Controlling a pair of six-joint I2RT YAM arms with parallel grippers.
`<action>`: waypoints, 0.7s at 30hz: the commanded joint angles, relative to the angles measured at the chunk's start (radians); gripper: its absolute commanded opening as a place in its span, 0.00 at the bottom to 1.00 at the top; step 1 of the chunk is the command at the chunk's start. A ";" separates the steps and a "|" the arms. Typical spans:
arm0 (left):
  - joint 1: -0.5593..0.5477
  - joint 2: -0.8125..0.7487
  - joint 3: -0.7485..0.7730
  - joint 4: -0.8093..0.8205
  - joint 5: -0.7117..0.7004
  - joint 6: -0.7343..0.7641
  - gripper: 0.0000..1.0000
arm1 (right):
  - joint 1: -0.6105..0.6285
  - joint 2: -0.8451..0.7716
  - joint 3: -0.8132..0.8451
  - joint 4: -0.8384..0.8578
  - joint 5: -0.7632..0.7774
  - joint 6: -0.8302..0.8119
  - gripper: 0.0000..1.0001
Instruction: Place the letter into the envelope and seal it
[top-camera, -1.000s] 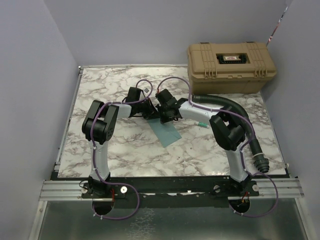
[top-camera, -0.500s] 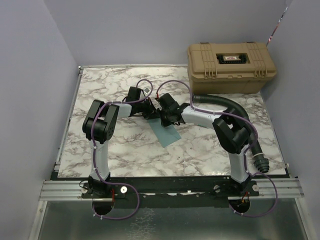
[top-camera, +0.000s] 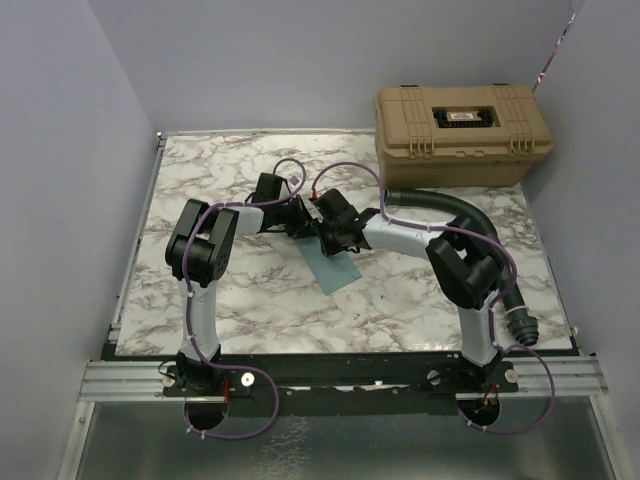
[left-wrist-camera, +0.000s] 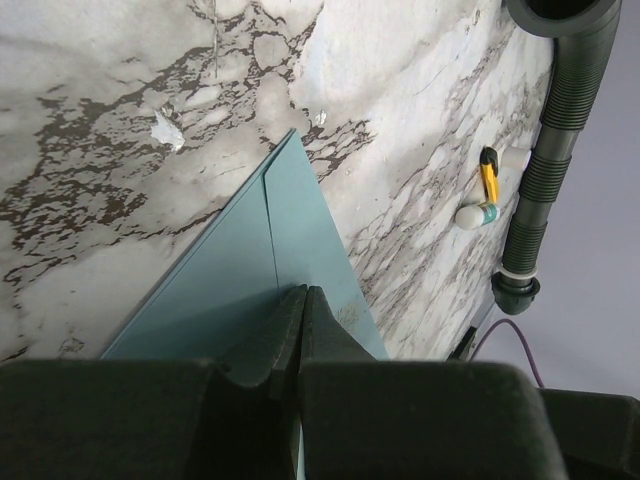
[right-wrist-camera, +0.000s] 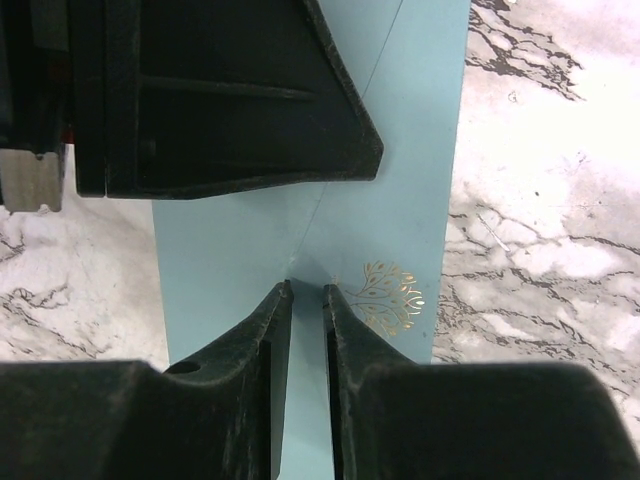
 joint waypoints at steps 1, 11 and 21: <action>0.001 0.076 -0.028 -0.110 -0.147 0.066 0.00 | 0.016 0.097 -0.096 -0.283 0.015 0.026 0.20; 0.002 0.086 -0.022 -0.119 -0.152 0.077 0.00 | 0.017 0.007 -0.221 -0.340 0.086 0.064 0.08; 0.003 0.092 -0.003 -0.127 -0.150 0.079 0.00 | 0.016 -0.111 -0.298 -0.378 0.093 0.088 0.09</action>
